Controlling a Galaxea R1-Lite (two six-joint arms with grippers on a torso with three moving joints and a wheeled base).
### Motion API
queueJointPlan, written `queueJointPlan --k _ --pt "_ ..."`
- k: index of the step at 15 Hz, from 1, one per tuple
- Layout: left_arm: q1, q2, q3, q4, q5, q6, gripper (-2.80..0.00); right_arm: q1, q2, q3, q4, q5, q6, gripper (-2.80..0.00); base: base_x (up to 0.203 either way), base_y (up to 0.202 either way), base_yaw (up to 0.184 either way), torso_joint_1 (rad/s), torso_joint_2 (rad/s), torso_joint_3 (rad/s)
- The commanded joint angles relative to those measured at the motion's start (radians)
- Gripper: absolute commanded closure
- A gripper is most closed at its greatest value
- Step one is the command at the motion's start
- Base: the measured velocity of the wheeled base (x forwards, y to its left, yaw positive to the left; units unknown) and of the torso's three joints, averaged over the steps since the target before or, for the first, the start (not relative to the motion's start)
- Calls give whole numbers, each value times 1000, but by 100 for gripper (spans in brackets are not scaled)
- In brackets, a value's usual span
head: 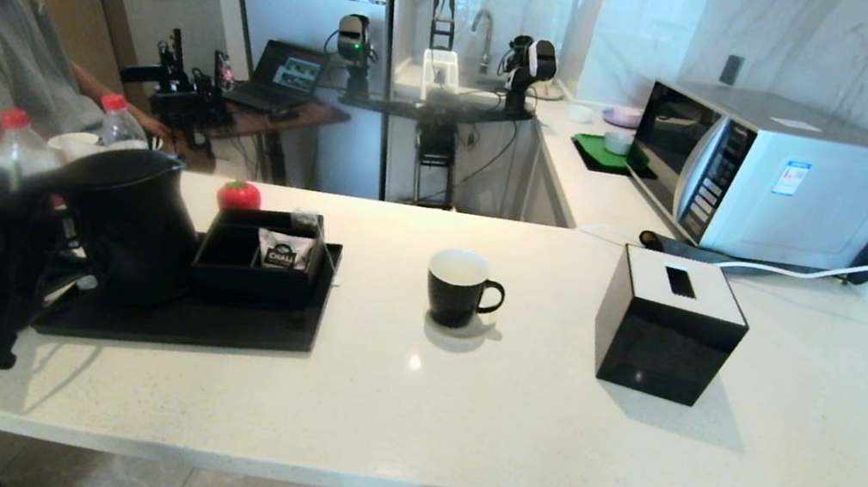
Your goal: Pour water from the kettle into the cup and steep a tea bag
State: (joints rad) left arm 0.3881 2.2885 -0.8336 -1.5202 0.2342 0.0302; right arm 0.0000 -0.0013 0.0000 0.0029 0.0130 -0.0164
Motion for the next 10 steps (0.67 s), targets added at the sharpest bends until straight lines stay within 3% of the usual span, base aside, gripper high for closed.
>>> queueJointPlan --k 1,10 --pt "-1 4 -17 -50 -2 3 0 0 1 0 0 1 0 0 0 0 0 0 0 0" --pt "-5 8 -32 -50 -29 16 0 0 1 0 0 1 0 0 0 0 0 0 0 0"
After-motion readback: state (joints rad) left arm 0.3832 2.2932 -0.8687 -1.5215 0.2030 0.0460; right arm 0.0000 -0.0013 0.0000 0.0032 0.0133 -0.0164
